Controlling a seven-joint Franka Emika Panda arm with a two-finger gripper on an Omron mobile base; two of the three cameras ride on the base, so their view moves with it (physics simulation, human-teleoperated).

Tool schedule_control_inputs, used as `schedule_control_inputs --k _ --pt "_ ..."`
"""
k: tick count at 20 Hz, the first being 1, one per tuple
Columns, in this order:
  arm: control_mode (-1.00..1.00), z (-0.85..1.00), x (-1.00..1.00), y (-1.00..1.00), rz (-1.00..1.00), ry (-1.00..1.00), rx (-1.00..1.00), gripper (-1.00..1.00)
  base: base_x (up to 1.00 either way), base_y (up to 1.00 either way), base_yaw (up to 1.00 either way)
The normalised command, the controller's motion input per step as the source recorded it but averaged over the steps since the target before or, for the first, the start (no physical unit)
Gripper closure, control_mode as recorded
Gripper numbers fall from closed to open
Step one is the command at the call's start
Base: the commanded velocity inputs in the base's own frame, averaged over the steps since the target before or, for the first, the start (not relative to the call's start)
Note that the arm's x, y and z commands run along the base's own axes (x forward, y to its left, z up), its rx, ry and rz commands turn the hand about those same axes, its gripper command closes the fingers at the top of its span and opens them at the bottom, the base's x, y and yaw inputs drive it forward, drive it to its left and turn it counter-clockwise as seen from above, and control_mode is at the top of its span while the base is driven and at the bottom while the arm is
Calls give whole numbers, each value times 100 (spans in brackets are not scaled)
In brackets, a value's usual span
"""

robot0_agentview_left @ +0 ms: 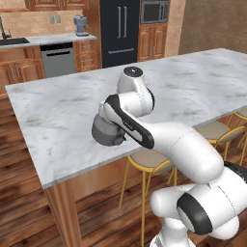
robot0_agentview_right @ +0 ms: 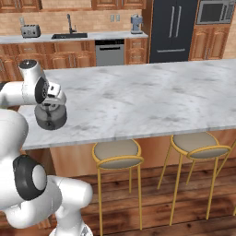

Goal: The kettle is done boiling. Turn off the stove, then wait for 300 timesteps before moving the kettle to the dining table.

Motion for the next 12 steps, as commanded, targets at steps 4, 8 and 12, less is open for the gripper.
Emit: schedule_control_inputs --k 4,8,12 --pt "-100 -1 34 -10 -14 4 0 100 0 0 0" --pt "-100 -6 19 -12 -12 3 0 100 0 0 0" --pt "-100 -15 8 -14 -8 0 -1 100 0 0 0"
